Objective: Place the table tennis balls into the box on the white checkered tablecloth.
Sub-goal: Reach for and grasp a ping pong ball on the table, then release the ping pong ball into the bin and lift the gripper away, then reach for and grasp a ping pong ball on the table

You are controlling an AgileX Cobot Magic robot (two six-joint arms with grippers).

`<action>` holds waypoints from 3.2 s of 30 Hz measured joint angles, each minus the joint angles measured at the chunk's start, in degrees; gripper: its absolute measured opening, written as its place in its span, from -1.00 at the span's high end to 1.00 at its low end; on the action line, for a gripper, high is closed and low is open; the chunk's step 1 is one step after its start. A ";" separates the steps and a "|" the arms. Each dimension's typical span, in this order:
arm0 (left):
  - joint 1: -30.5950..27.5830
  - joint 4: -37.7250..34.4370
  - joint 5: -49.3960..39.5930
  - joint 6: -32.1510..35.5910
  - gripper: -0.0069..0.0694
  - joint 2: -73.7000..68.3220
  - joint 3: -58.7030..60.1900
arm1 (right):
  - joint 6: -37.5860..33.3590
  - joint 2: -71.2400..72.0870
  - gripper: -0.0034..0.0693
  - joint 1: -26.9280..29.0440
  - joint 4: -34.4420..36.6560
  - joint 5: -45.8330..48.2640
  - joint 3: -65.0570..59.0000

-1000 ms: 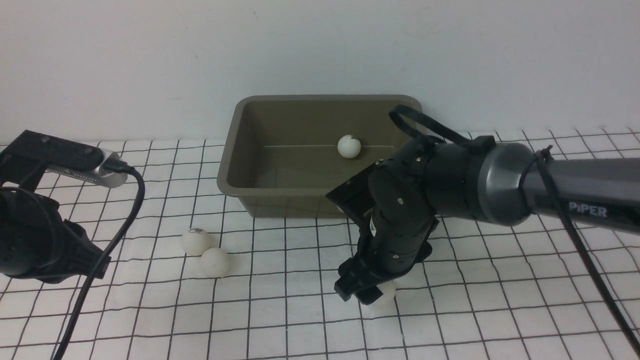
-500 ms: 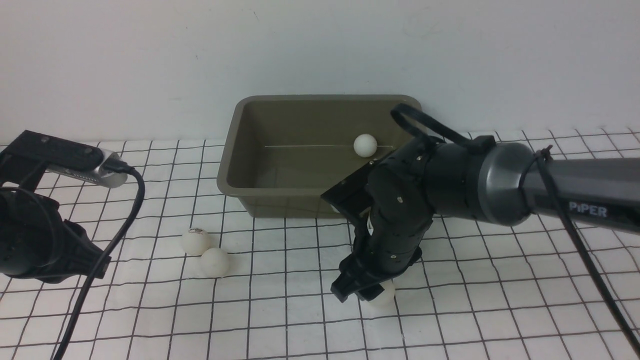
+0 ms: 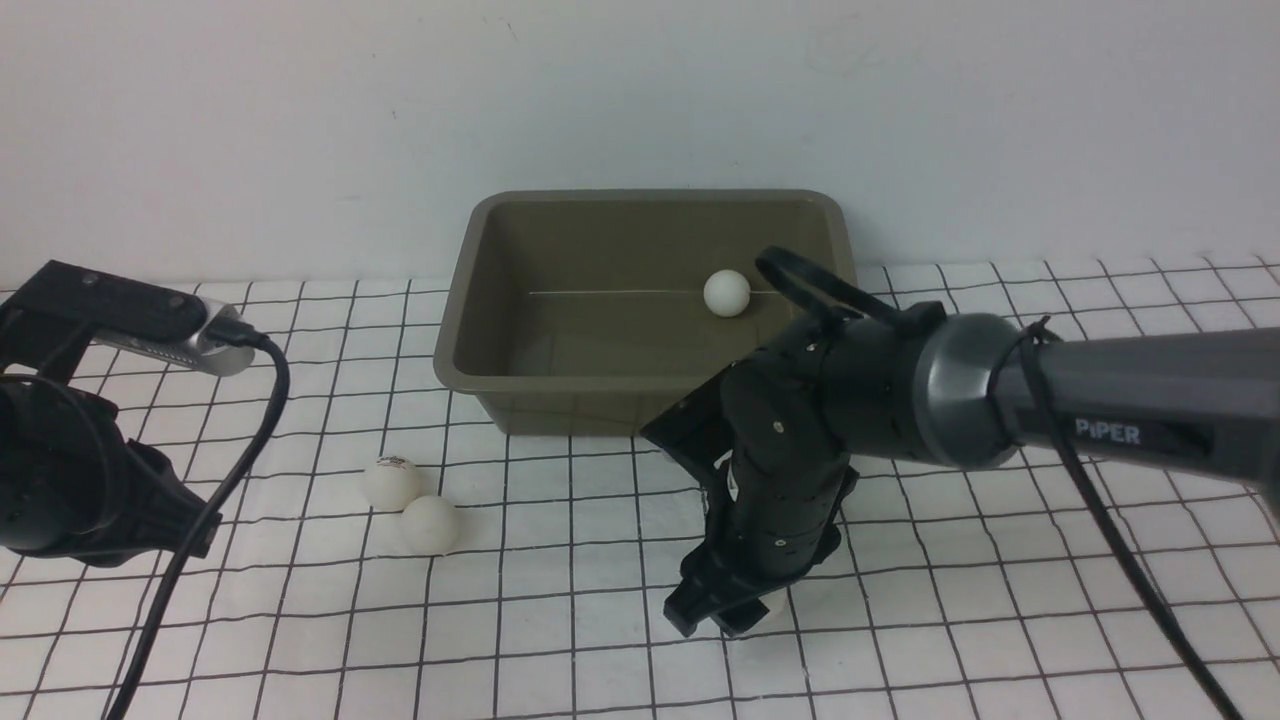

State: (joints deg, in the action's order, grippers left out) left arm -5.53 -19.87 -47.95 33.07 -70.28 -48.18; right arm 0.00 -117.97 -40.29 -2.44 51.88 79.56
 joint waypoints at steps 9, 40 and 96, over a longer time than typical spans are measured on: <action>0.00 0.17 0.00 0.00 0.74 0.00 0.00 | 0.00 0.47 -0.07 -0.18 0.31 0.33 0.07; 0.00 1.21 0.00 0.00 0.74 0.00 0.00 | -1.19 -9.00 -0.21 7.99 -6.93 2.90 30.98; 0.00 0.17 -1.58 0.00 0.74 0.00 0.00 | 5.98 10.34 -0.47 8.24 -7.07 -16.44 -11.12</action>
State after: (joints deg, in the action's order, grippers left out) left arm -5.53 -19.70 -49.53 33.07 -70.28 -48.18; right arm 5.98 -107.63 -32.06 -9.51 35.44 68.44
